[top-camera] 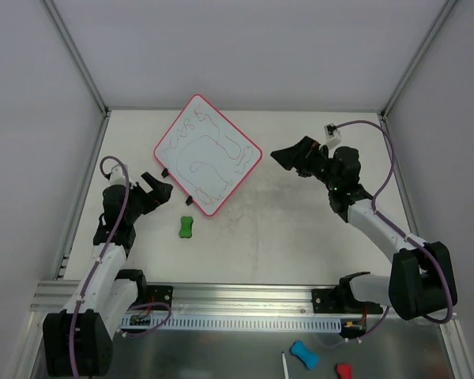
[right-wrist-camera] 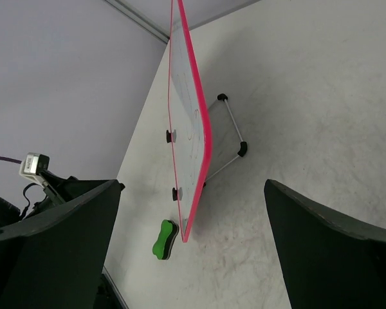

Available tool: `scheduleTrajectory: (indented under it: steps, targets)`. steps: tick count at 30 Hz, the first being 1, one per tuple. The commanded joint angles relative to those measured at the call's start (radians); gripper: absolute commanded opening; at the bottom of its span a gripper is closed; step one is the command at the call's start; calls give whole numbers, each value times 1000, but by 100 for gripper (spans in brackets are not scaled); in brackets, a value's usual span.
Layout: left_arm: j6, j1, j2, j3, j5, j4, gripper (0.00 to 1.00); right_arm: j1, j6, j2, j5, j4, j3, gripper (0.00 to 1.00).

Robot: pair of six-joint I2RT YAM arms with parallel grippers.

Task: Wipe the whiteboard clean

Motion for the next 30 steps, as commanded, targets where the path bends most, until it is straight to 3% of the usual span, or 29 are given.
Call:
scheduleTrajectory:
  steps: [1,8,15,19,22,25,30]
  targets:
    - [43,-3,-77,-3,30,63,99,5,14,-2,-14,85,10,99]
    - [73,-15,-106,-11,38,68,99,16,-1,129,-93,117,82,99]
    - [100,-67,-40,29,0,48,99,42,1,235,-109,238,106,84]
    - [103,-89,-14,48,-16,32,99,54,-35,233,-94,244,106,85]
    - [106,-102,-20,49,-22,26,99,62,-59,215,-77,244,94,93]
    - [114,-121,-37,49,-34,22,99,65,-69,213,-77,244,99,92]
    - [125,-153,-46,60,-80,-4,99,67,-49,265,-103,244,148,81]
